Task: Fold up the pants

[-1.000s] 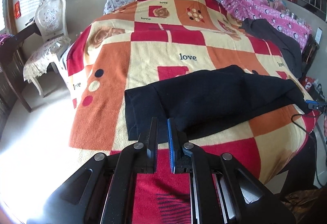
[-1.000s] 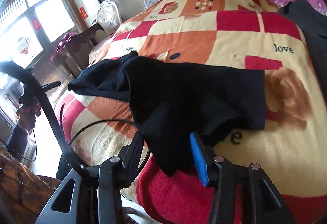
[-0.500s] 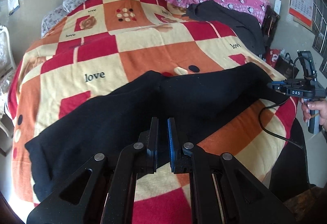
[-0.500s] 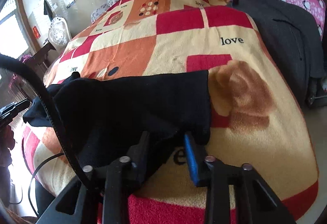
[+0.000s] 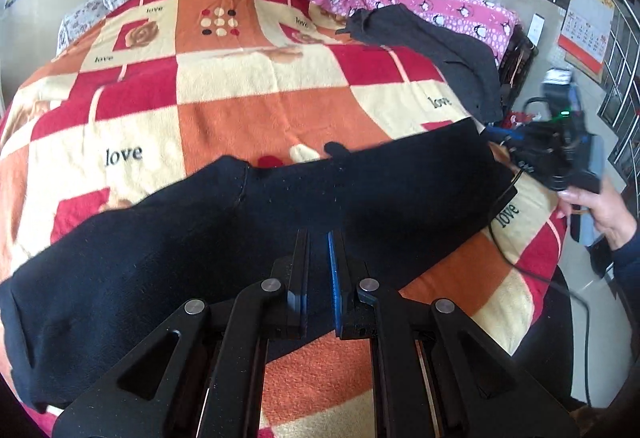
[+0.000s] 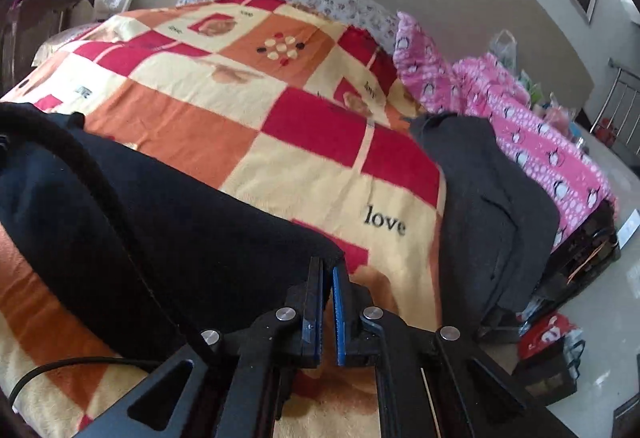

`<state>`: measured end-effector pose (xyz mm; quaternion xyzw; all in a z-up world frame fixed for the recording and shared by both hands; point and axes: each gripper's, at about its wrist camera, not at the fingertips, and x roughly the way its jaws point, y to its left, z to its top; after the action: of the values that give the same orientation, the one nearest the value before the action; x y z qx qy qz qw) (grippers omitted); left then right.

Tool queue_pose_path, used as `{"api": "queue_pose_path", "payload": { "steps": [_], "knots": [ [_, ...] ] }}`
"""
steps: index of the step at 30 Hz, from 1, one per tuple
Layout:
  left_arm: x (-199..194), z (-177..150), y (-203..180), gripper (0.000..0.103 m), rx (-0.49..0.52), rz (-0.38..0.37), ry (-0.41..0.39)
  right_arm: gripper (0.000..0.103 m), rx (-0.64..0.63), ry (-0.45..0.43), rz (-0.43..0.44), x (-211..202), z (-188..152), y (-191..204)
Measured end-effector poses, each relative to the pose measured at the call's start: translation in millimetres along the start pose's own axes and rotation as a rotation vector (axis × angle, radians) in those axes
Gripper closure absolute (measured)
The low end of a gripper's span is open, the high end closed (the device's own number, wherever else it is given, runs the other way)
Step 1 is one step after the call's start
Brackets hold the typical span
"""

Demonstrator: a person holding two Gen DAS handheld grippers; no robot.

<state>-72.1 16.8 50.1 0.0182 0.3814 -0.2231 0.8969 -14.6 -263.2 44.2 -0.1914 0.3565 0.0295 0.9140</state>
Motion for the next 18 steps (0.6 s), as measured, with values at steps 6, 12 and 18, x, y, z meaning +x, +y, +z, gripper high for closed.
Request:
{"api": "queue_pose_path", "payload": {
  "steps": [6, 12, 18],
  "knots": [
    [-10, -13, 12, 0.096, -0.040, 0.010, 0.014, 0.088, 0.237, 0.055, 0.070, 7, -16, -40],
    [-38, -31, 39, 0.056, -0.173, -0.040, -0.018, 0.076, 0.316, -0.044, 0.546, -52, -21, -7],
    [-55, -54, 54, 0.053, -0.287, -0.059, 0.024, 0.076, 0.102, -0.094, 0.535, -70, -12, 91]
  ]
}}
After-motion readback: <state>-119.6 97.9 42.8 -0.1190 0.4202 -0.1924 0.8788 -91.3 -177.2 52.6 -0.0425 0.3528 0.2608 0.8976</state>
